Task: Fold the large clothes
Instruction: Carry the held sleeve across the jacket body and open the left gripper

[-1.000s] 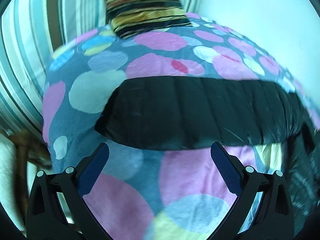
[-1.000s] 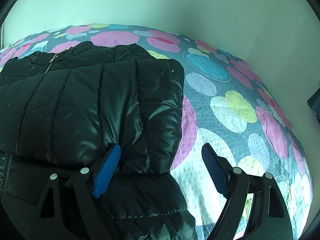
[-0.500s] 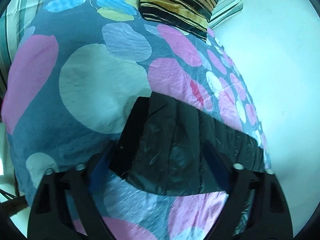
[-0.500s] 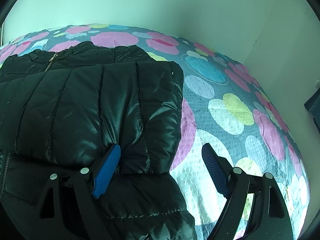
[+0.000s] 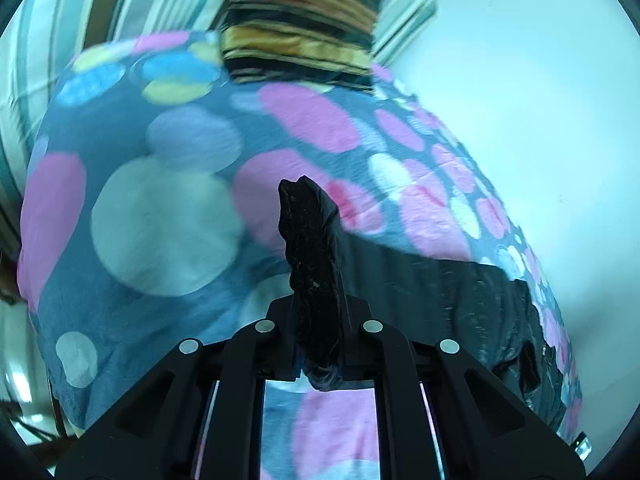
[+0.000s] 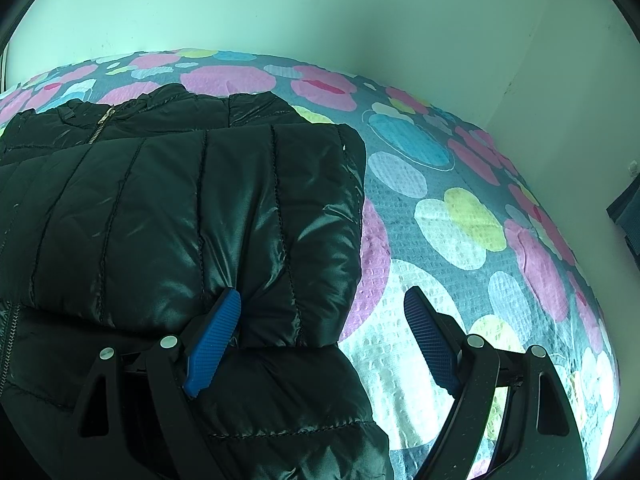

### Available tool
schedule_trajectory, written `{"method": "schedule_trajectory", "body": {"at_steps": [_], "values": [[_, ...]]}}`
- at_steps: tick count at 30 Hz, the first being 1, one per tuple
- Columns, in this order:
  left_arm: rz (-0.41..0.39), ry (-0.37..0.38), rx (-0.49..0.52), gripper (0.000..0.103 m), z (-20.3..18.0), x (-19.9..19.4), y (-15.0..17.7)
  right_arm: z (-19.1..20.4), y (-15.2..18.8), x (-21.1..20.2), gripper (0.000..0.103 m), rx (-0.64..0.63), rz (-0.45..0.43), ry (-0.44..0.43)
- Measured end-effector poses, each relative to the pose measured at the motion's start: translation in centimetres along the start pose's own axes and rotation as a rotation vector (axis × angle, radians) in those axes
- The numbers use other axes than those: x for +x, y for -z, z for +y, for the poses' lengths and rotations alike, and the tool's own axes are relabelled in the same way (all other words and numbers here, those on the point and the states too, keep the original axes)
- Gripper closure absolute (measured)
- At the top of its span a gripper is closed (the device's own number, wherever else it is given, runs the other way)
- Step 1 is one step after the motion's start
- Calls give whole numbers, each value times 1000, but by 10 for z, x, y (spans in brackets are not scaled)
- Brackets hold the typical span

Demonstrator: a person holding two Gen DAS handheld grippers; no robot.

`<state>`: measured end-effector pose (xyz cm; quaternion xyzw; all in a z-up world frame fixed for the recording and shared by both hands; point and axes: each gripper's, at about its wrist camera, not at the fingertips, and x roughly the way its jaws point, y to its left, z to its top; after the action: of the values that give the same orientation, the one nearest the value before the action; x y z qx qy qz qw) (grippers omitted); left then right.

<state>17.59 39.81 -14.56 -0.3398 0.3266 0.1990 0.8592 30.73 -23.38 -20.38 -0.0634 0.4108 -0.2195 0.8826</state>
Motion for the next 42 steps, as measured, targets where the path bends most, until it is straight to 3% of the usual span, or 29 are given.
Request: {"method": "schedule_trajectory", "body": {"at_steps": [5,10,13,22,32,38,42], "values": [[-30,46,156,93,-79,-15,-4,0,0,0,21,0,0,-1],[-32,95,358,93,-181,-18,19,-1,1,0,21,2,0,-3],[-38,123,496,93,-250,-15,47,0,1,0,21,2,-2,-3],[30,166,739,93,-378,24,148,-2,0,1,21,17,0,-17],[158,196,885,93,-447,67,248,-4,1,2,21,28,-2,-33],[220,193,918,93,-458,86,285,-5,2,3,21,33,-3,-39],[213,182,950,93,-462,91,300,-5,2,3,21,34,-2,-40]]}}
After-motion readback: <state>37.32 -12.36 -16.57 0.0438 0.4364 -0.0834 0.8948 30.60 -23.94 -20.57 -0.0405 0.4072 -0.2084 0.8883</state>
